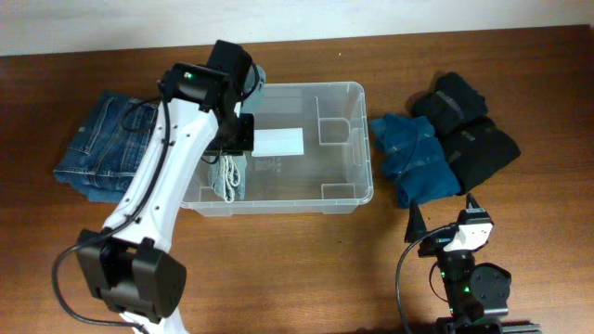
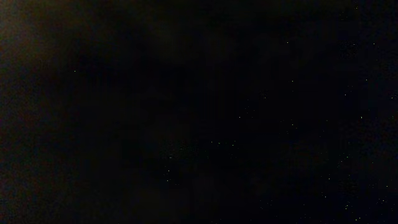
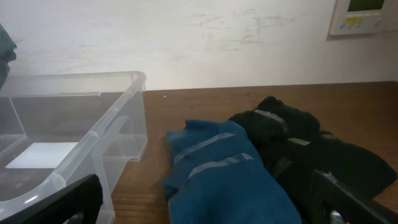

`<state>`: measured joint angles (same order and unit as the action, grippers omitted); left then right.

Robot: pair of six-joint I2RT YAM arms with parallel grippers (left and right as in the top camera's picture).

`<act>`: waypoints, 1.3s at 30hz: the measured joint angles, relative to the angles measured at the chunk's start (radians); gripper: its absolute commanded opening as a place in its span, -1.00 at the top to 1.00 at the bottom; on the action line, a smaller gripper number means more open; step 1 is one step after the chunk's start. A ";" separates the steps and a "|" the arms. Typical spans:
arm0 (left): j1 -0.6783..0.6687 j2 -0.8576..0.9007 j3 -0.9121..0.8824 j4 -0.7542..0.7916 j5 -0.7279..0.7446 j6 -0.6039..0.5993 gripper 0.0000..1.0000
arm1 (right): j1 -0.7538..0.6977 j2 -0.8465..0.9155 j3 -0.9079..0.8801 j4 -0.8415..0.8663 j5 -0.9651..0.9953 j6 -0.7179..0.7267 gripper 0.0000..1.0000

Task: Pack container
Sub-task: 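Lift the light-wash jeans with the left gripper and lower into the bin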

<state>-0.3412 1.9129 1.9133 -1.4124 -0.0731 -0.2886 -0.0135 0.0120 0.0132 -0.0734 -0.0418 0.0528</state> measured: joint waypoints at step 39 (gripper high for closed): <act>0.000 0.019 0.024 -0.106 -0.045 -0.182 -0.96 | 0.000 0.000 0.000 0.000 0.000 0.000 -0.97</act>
<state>-0.3408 1.9324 1.9369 -1.5181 -0.1184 -0.4709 -0.0135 0.0120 0.0132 -0.0734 -0.0418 0.0528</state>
